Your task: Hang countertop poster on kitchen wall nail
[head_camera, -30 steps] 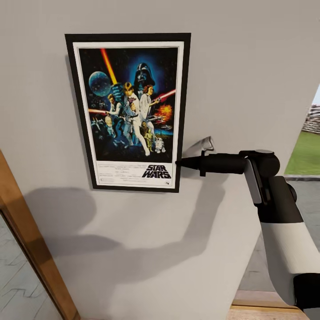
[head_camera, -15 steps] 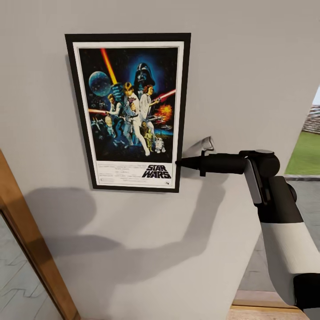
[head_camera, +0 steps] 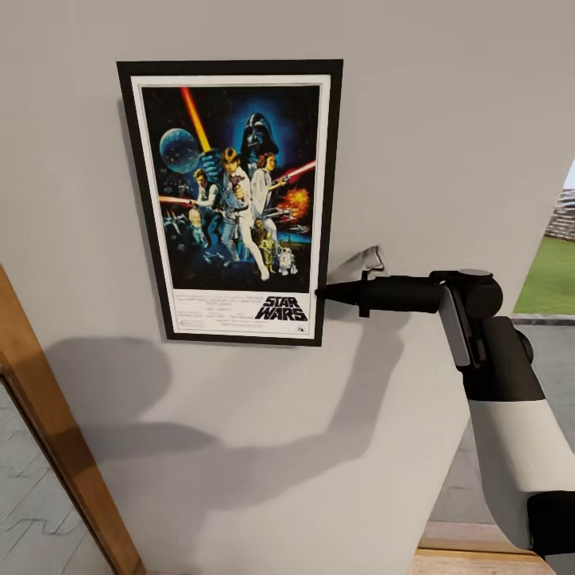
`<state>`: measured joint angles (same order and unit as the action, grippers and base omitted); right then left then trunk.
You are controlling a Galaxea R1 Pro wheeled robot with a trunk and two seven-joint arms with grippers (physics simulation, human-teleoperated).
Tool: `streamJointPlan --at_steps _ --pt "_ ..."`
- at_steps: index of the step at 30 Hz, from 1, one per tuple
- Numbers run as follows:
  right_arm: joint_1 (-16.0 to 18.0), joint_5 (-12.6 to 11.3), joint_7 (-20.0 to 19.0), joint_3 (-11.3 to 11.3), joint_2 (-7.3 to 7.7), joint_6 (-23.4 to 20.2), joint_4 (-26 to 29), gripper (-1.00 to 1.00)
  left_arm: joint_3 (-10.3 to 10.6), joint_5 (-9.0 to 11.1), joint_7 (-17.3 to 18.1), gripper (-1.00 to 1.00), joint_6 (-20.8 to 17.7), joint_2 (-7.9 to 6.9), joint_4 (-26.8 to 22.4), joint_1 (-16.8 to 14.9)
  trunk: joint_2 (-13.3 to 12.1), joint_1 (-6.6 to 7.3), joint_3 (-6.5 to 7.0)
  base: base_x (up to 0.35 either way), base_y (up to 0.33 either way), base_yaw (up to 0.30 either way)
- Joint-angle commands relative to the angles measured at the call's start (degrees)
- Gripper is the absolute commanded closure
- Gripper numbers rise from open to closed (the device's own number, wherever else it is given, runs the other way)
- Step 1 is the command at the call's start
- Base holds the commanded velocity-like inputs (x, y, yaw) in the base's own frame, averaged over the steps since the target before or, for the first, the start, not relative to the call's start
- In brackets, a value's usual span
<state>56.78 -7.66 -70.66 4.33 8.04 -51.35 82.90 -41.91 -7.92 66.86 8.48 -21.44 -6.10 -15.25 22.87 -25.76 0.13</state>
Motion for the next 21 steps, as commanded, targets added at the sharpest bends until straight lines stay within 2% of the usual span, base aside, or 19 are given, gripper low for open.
streamJointPlan --at_steps 1,21 --pt "0.0 -0.3 0.0 0.1 0.04 -0.4 0.0 1.00 -0.4 -0.6 0.1 -1.00 0.6 0.00 0.1 0.0 0.0 -0.02 -0.02 0.000 0.000 0.000" --pt "0.0 -0.6 -0.1 0.0 0.05 -0.5 0.9 1.00 -0.4 -0.6 0.0 -1.00 0.6 0.00 0.0 0.0 0.0 -0.02 -0.02 0.000 0.035 0.000"
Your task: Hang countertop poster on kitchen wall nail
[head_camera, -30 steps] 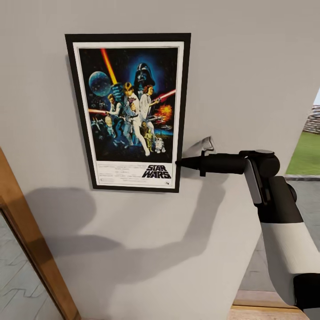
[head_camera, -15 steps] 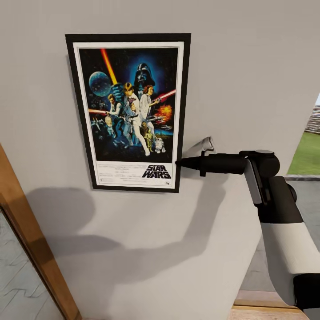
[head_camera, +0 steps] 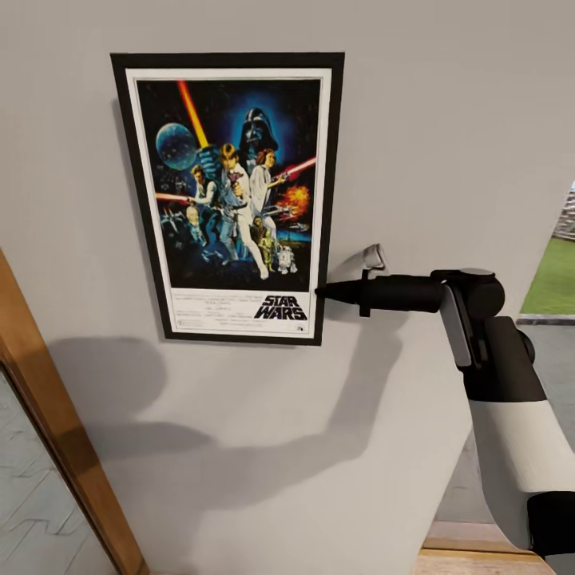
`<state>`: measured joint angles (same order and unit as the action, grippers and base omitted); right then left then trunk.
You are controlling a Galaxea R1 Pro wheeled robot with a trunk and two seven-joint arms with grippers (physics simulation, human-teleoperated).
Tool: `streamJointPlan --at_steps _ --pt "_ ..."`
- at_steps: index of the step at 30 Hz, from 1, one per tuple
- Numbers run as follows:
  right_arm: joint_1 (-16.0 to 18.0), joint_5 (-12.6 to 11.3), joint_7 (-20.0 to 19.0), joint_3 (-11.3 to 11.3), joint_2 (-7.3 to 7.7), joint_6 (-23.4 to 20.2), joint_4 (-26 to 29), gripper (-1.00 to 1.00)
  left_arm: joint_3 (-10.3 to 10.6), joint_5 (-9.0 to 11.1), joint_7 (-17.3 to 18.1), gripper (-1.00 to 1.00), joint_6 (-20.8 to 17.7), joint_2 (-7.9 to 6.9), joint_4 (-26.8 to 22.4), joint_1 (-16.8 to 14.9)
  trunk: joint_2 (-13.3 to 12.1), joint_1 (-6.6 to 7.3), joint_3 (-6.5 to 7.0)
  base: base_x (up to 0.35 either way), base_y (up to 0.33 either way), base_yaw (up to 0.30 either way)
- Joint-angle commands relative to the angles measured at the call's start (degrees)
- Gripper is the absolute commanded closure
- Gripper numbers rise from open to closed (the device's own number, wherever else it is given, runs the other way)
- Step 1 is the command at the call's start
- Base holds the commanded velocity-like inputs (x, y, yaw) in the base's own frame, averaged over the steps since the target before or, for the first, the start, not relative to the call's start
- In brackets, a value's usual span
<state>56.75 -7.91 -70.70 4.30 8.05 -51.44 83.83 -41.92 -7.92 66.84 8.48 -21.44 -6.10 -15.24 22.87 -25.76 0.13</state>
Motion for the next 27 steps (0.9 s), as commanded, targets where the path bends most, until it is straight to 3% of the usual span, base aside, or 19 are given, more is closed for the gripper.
streamJointPlan --at_steps 1,27 --pt "0.0 -0.3 0.0 0.1 0.04 -0.4 0.0 1.00 -0.4 -0.6 0.1 -1.00 0.6 0.00 0.0 0.0 0.0 -0.02 -0.03 0.000 0.001 0.000" --pt "0.0 -0.4 0.0 -0.1 0.08 -0.5 0.3 1.00 -0.4 -0.6 0.0 -1.00 0.6 0.00 0.0 -0.1 0.0 -0.02 -0.03 0.000 0.000 0.000"
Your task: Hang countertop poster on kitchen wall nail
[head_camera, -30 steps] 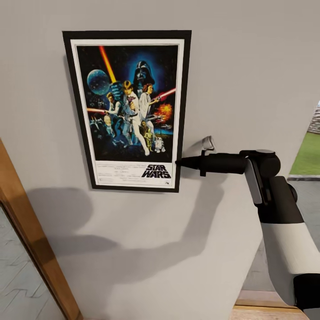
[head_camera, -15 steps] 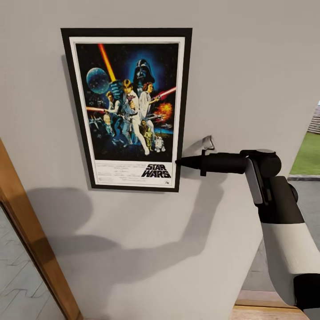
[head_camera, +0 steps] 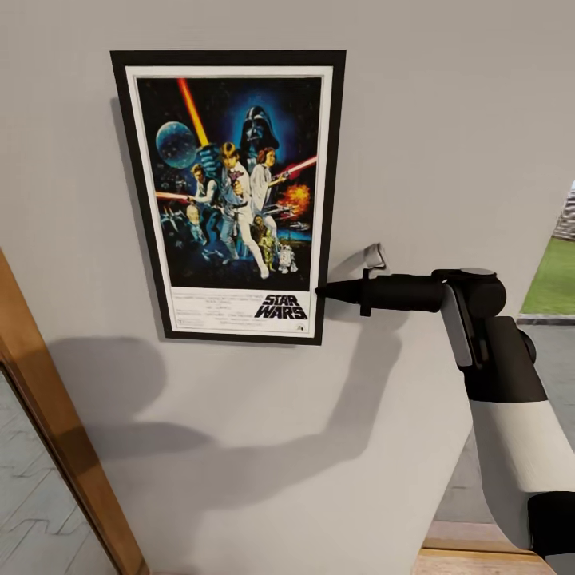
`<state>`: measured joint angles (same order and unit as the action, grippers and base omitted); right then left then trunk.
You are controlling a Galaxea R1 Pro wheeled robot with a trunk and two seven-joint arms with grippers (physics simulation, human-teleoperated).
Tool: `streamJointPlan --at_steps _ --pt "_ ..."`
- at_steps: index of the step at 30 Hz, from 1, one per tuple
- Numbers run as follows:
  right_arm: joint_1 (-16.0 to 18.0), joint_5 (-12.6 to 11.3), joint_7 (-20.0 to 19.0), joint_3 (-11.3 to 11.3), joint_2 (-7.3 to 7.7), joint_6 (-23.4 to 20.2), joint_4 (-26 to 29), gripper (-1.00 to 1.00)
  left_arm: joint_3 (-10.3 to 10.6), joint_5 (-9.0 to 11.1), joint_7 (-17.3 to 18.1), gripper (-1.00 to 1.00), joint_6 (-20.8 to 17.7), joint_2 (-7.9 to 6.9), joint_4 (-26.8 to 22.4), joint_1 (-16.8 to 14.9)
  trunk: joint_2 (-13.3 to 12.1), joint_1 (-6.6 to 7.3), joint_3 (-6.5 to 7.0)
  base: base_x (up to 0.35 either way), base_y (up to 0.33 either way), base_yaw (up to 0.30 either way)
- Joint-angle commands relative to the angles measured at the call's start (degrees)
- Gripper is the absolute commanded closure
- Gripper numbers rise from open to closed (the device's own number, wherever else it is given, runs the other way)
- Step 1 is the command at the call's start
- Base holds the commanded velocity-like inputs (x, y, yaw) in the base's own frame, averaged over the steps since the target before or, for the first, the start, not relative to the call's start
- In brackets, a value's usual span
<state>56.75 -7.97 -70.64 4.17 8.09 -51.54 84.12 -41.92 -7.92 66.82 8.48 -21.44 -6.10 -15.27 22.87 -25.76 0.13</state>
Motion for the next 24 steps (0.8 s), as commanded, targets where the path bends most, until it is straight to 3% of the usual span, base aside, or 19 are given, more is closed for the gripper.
streamJointPlan --at_steps 1,24 --pt "0.0 -0.3 0.0 0.1 0.05 -0.4 0.0 1.00 -0.4 -0.6 0.1 -1.00 0.6 0.00 0.0 0.0 0.0 -0.02 -0.03 0.000 0.000 0.000" --pt "0.0 -0.3 0.0 0.0 0.08 -0.5 -0.1 1.00 -0.4 -0.6 0.1 -1.00 0.6 0.00 0.0 0.0 0.0 -0.02 -0.03 0.030 0.000 0.000"
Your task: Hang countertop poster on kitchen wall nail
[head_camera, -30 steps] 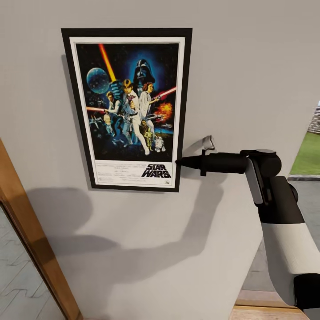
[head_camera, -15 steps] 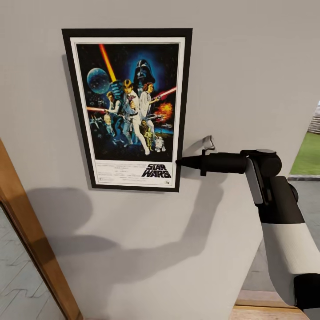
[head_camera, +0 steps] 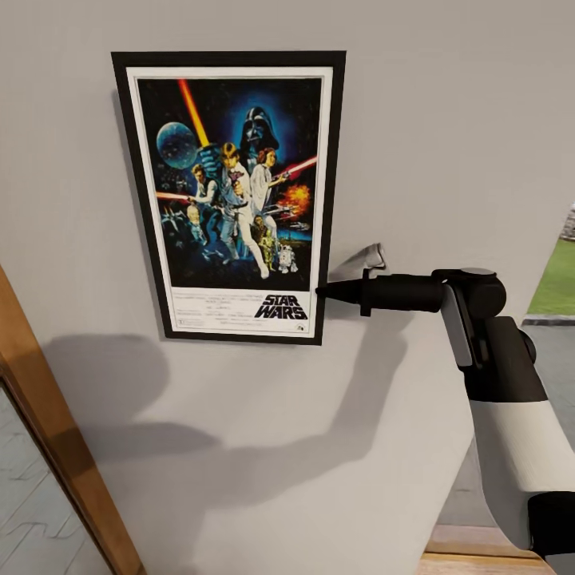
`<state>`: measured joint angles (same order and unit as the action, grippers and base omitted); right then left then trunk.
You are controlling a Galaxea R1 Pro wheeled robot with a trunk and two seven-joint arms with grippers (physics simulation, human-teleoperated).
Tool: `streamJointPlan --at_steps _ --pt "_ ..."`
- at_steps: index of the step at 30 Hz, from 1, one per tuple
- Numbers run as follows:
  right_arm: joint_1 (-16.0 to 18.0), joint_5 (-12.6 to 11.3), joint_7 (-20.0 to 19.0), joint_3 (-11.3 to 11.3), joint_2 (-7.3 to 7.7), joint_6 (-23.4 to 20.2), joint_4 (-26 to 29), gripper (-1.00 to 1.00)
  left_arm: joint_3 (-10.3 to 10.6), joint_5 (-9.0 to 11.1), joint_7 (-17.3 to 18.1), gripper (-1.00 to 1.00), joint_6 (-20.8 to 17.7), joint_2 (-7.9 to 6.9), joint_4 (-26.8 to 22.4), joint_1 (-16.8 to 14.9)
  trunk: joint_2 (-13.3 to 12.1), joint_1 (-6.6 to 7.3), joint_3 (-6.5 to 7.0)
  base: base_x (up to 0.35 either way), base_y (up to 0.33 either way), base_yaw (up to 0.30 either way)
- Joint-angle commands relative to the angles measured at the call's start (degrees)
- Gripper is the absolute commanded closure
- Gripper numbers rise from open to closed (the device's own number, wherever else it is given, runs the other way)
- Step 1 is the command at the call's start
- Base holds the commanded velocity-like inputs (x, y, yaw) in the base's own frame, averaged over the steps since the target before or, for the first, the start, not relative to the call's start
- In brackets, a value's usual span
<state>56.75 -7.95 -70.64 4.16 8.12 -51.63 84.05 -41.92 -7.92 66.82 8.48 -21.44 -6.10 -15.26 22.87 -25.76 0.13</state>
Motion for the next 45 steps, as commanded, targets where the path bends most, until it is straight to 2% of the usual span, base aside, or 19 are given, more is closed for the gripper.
streamJointPlan --at_steps 1,13,19,20,22,32,33,35,41,42,45 --pt "0.0 -0.3 0.0 0.1 0.04 -0.4 0.0 1.00 -0.4 -0.6 0.1 -1.00 0.6 0.00 0.0 0.0 0.0 -0.02 -0.02 0.007 0.000 0.000" --pt "0.0 -0.3 0.0 0.1 0.05 -0.4 0.0 1.00 -0.4 -0.6 0.1 -1.00 0.6 0.00 0.0 0.0 0.0 -0.02 -0.02 0.002 0.000 0.000" --pt "-1.7 -1.3 1.9 -1.9 0.40 -0.9 0.5 1.00 -0.3 -1.1 0.2 -1.00 0.9 -0.10 -0.2 1.1 0.0 -0.02 -0.03 0.000 0.000 0.000" --pt "-1.7 -1.6 1.3 2.0 0.83 1.2 0.9 1.00 -0.3 -1.1 0.2 -1.00 0.9 -0.10 -0.2 1.1 0.0 -0.02 -0.03 0.000 0.000 0.000" --pt "-1.7 -1.9 1.9 2.7 0.40 0.9 0.5 1.00 -0.3 -1.1 0.2 -1.00 0.9 -0.10 -0.2 1.1 0.0 -0.02 -0.03 0.000 0.000 0.000" --pt "-1.7 -2.0 1.9 2.7 0.40 0.9 0.5 1.00 -0.3 -1.1 0.2 -1.00 0.9 -0.10 -0.2 1.1 0.0 -0.02 -0.03 0.000 0.000 0.000" --pt "-1.5 -2.0 1.6 2.7 0.38 0.9 0.4 -1.00 -0.3 -1.1 0.2 -1.00 0.9 -0.05 -0.2 1.0 0.0 -0.02 -0.03 0.000 0.000 0.000" --pt "-1.3 -1.3 0.9 2.0 0.39 0.3 0.1 -1.00 -0.3 -1.0 0.2 -1.00 0.9 -0.23 -0.2 1.1 0.0 -0.02 -0.03 0.000 0.000 0.000" --pt "-1.3 -1.5 0.0 0.2 0.32 -0.5 0.2 -1.00 -0.3 -1.0 0.2 -1.00 0.9 -0.29 -0.1 1.2 0.0 -0.02 -0.03 0.000 0.000 0.000" --pt "-1.3 -0.9 0.0 -2.9 0.32 -0.3 0.2 -1.00 -0.3 -1.0 0.2 -1.00 0.9 -0.29 -0.1 1.2 0.0 -0.02 -0.03 0.000 0.000 0.000" --pt "-1.3 -0.9 0.0 -3.0 0.32 -0.3 0.2 -1.00 -0.3 -1.0 0.2 -1.00 1.0 -0.27 -0.1 1.2 0.0 -0.02 -0.03 -0.071 0.000 0.000"
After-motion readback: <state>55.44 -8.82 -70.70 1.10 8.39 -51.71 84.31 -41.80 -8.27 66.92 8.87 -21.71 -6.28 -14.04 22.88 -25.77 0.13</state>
